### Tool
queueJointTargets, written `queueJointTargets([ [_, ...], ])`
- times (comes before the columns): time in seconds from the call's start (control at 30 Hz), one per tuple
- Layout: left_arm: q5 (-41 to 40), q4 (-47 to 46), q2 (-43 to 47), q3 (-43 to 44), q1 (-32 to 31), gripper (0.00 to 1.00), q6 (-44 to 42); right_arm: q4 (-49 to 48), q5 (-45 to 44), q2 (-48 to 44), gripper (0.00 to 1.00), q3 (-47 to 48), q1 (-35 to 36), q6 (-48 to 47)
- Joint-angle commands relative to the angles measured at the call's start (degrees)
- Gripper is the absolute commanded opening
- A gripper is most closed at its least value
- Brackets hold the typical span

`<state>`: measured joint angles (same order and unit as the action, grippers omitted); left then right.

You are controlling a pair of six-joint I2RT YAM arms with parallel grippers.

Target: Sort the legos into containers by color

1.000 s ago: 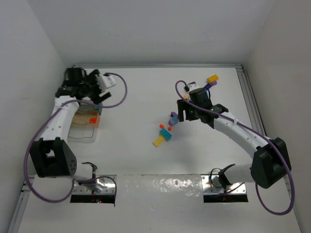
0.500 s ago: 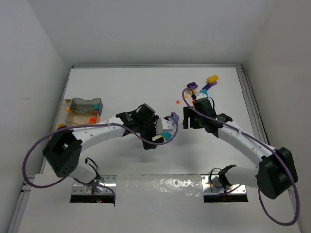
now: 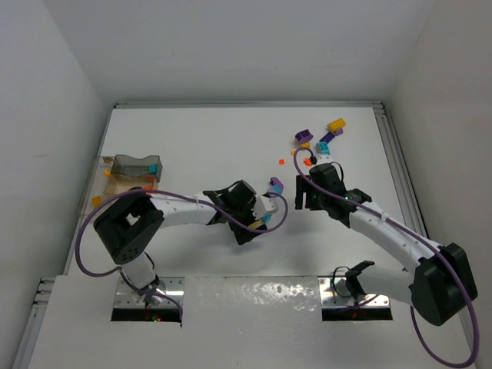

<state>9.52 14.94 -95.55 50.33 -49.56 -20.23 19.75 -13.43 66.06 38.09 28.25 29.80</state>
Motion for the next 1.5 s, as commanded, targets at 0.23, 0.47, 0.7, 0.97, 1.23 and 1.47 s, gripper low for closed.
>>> queueJointTargets([
  [0.23,-8.1,-2.1,-6.6,4.0,-0.9,0.84,2.2,-2.4,0.0,-1.6,0.71,-2.3,0.1,2.1],
  [0.47,-2.5,0.5,-6.4,3.8,-0.8,0.13,0.5,-5.4,4.0,-0.1,0.68,-2.6,0.4,3.8],
  [0.7,3.1,5.6,-0.5,6.3,0.7,0.00,-1.2,-21.6,11.5,0.6,0.66,-6.9,6.1,-1.2],
  [0.97,11.8,13.3,4.4,15.7,6.8,0.00,5.3,-32.5,10.2,-11.4,0.66,-13.5,6.6,-6.7],
  [1.23,14.7,12.1,4.7,18.3,6.8,0.00,6.9,-30.5,16.2,-12.6,0.68,-9.3,7.3,-13.2],
  [1.47,15.7,12.5,4.0,21.7,6.8,0.00,7.6,-32.6,14.6,-8.9,0.73,-5.8,8.5,-15.7],
])
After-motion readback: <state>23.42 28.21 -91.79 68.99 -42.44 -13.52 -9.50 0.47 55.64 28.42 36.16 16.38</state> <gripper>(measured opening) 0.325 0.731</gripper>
